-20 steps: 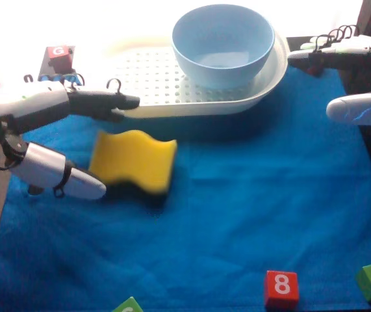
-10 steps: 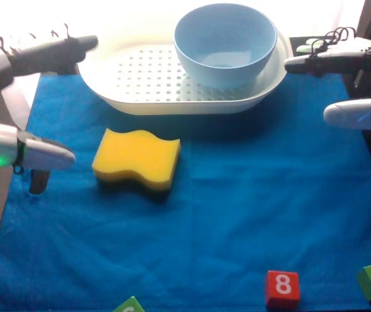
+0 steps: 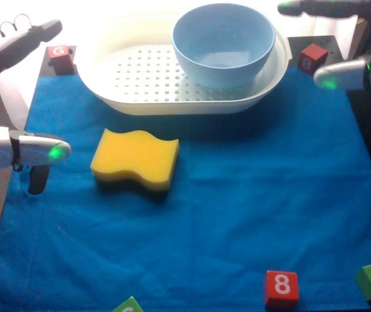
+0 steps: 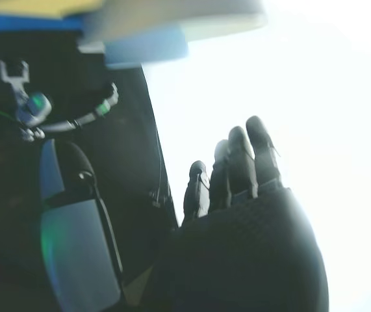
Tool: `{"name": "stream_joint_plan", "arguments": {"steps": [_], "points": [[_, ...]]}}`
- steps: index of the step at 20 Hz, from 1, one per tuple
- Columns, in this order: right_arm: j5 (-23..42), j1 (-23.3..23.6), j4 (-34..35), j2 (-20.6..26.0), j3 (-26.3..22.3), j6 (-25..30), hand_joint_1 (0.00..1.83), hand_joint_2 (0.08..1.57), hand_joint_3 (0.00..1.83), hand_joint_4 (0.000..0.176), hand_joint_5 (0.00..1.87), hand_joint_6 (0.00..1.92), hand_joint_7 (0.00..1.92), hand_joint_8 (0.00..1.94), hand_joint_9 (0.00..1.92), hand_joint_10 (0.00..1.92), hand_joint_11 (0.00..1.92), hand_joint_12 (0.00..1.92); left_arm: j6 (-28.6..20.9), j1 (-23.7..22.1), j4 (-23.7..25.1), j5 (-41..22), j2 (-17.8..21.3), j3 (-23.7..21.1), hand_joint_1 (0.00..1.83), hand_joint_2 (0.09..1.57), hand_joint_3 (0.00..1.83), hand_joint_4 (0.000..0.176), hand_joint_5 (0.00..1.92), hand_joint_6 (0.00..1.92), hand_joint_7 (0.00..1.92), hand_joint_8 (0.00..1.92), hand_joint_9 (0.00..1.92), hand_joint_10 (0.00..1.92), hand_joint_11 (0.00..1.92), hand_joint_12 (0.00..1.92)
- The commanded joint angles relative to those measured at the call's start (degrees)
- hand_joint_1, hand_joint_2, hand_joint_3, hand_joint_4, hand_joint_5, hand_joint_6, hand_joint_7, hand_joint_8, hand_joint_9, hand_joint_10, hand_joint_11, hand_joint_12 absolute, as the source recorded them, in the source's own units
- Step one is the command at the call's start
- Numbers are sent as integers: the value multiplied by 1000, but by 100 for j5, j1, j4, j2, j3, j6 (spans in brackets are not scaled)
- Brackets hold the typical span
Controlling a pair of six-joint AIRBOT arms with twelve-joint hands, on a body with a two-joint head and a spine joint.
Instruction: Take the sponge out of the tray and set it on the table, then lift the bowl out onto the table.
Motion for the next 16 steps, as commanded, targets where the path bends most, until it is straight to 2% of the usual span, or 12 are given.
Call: {"name": "stream_joint_plan", "arguments": {"steps": [1,2,3,4,5,7,8,9,10,12,13,16], "points": [[397,235,287,-42,101,40,656,1072,0,167,258,1,151,1,112,4,0,410,-20,52,-307,-983,-23,-1,779,798,1,176,0,0,0,0,0,0,0,9],[291,397,162,-101,162,40,661,1082,2,133,268,3,183,7,114,4,0,369,-21,128,-397,-1055,-46,-22,759,796,0,176,0,0,0,0,0,0,0,1],[127,598,-42,-154,234,40,674,1079,0,116,283,7,189,7,126,8,0,365,-23,220,-483,-1121,-66,-45,752,788,0,176,0,0,0,0,0,0,7,3],[-15,755,-232,-234,295,41,694,1073,0,117,289,6,190,4,123,4,0,327,-25,287,-536,-1158,-82,-60,750,791,0,176,2,1,0,0,0,0,8,4],[-220,899,-504,-343,373,59,744,1058,0,123,297,2,187,1,152,5,0,400,-43,339,-564,-1163,-99,-78,759,795,0,176,10,4,0,0,0,0,1,0],[-488,1037,-923,-526,541,202,748,1024,0,170,279,1,158,1,89,6,0,240,-72,373,-566,-1169,-143,-96,737,785,0,176,3,1,0,0,0,0,0,0],[-672,1128,-1177,-637,629,234,662,973,0,176,216,0,88,2,9,0,0,120,-83,391,-566,-1192,-169,-113,777,782,0,176,0,0,0,0,0,0,8,4],[-759,1167,-1264,-659,629,234,662,973,0,176,216,0,88,2,9,0,0,120,-88,394,-566,-1194,-174,-118,777,782,0,176,0,0,0,0,0,0,8,4],[-921,1212,-1432,-750,684,234,696,936,4,176,230,6,85,1,51,15,0,272,-99,410,-566,-1201,-188,-127,820,786,0,176,0,0,0,0,0,0,9,4],[-1196,1291,-1715,-881,766,234,868,852,0,176,200,0,85,1,79,8,0,425,-129,451,-566,-1196,-216,-129,860,789,0,176,0,0,0,0,0,0,32,15],[-1316,1333,-1848,-942,806,234,900,830,0,176,174,0,70,2,74,3,0,377,-146,470,-566,-1195,-224,-129,848,787,0,176,0,0,0,0,0,0,47,22],[-1616,1440,-2171,-1127,940,267,866,826,1,176,266,8,124,5,68,0,0,285,-188,516,-565,-1193,-271,-139,837,788,0,176,0,0,0,0,0,0,48,26]]}}
